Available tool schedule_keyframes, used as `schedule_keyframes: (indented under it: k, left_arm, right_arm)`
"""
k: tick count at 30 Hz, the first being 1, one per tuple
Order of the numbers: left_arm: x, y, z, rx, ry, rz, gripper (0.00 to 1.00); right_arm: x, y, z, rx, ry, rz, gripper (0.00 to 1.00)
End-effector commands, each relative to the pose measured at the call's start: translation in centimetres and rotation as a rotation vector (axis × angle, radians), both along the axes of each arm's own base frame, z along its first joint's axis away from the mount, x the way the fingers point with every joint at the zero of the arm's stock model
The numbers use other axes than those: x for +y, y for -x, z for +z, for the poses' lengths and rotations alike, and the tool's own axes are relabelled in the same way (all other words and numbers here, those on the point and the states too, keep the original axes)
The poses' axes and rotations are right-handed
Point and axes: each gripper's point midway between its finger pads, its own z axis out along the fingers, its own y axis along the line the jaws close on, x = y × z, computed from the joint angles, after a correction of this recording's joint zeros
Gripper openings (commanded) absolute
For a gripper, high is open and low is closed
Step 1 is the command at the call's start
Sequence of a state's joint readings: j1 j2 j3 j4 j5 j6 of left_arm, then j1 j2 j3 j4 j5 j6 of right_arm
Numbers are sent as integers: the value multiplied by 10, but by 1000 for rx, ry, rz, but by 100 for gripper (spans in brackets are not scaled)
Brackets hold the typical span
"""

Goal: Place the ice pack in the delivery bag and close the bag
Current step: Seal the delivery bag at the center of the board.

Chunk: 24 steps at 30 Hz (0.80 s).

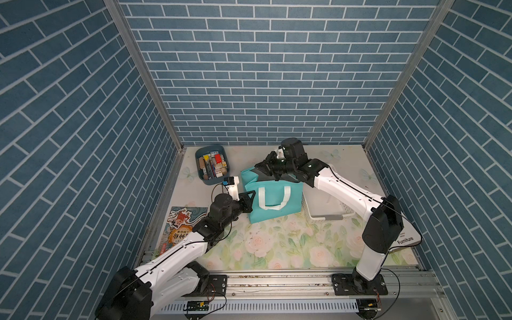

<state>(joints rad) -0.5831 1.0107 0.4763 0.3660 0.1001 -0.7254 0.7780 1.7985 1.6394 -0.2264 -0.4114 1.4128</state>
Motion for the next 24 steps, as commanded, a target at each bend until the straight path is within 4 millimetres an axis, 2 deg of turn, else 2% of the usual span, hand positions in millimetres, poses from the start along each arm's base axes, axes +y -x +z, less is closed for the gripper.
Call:
schedule_keyframes:
  k: [1,5,8,15,21,24]
  left_arm:
    - [-1,-12,27,-45,58,44,0]
    - [-8,-19,34,-46,90,39,0]
    - [-4,-26,32,-22,90,83,0]
    - [-4,-36,31,17,113,125,0]
    - [-7,-40,44,5,169,132,0]
    - [-6,-40,43,11,177,141,0]
  right_arm:
    - [-6,13,38,-123,-24,53,0]
    - [-12,22,40,-156,6,75,0]
    - [-15,27,40,-170,21,83,0]
    - [-17,41,31,-186,63,120,0]
    - [-17,51,22,-188,97,152,0]
    - [-22,52,21,-200,110,144,0]
